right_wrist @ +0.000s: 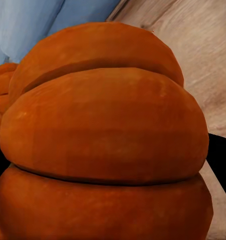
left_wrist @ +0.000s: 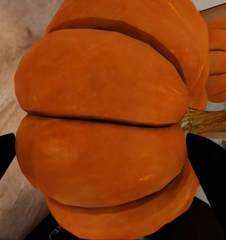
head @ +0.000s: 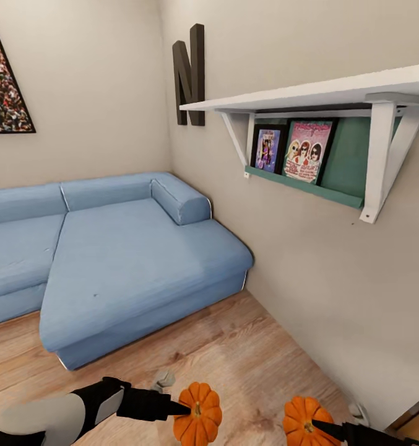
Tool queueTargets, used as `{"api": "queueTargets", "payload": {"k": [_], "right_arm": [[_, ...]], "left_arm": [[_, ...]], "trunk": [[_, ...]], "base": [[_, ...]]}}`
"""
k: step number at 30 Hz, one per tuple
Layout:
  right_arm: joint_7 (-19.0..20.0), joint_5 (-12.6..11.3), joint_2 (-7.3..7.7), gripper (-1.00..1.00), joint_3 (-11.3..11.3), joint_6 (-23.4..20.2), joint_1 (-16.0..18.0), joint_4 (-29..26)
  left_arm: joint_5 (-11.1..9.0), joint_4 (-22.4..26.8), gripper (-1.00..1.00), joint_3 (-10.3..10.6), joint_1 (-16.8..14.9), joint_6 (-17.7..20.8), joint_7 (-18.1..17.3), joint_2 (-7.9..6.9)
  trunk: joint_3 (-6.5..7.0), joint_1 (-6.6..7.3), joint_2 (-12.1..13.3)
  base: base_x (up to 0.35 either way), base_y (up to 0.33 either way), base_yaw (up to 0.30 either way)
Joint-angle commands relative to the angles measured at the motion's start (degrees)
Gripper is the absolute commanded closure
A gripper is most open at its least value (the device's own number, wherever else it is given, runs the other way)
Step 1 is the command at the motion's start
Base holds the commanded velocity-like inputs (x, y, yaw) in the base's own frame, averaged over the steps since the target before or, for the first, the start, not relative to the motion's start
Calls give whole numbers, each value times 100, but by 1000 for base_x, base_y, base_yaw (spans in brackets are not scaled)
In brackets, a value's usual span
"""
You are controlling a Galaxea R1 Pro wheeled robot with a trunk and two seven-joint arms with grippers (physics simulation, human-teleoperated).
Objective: Place each of the two pumpkins and all three candles from the living room inside a cabinet in the living room (use any cabinet), then make sure every cabinet is closed, and position the cauldron so it is next to a table in the living room.
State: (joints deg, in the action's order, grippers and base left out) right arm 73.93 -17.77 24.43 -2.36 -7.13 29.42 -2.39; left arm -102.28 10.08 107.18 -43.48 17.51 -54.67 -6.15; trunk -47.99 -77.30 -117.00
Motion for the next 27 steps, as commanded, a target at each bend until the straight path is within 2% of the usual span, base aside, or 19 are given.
{"api": "queueTargets", "payload": {"k": [1,6,10,16,27], "right_arm": [[0,5,0,100,7,46,-27,17],[15,40,-10,100,7,252,-216,44],[15,75,-23,100,7,301,-240,39],[-7,523,-51,100,7,315,-244,37],[-1,582,-62,100,7,309,-244,37]], "left_arm": [[1,-3,100,-4,39,-20,9,0],[-2,-7,100,-4,232,-397,9,-6],[5,-9,100,-4,277,-461,9,-4],[0,-14,100,1,349,-484,9,-17],[7,-6,100,5,446,-503,9,-85]], "trunk": [[9,23,41],[53,133,242],[88,220,402],[140,352,643],[236,594,1084]], "base": [[0,0,0],[0,0,0],[0,0,0],[0,0,0],[0,0,0]]}}
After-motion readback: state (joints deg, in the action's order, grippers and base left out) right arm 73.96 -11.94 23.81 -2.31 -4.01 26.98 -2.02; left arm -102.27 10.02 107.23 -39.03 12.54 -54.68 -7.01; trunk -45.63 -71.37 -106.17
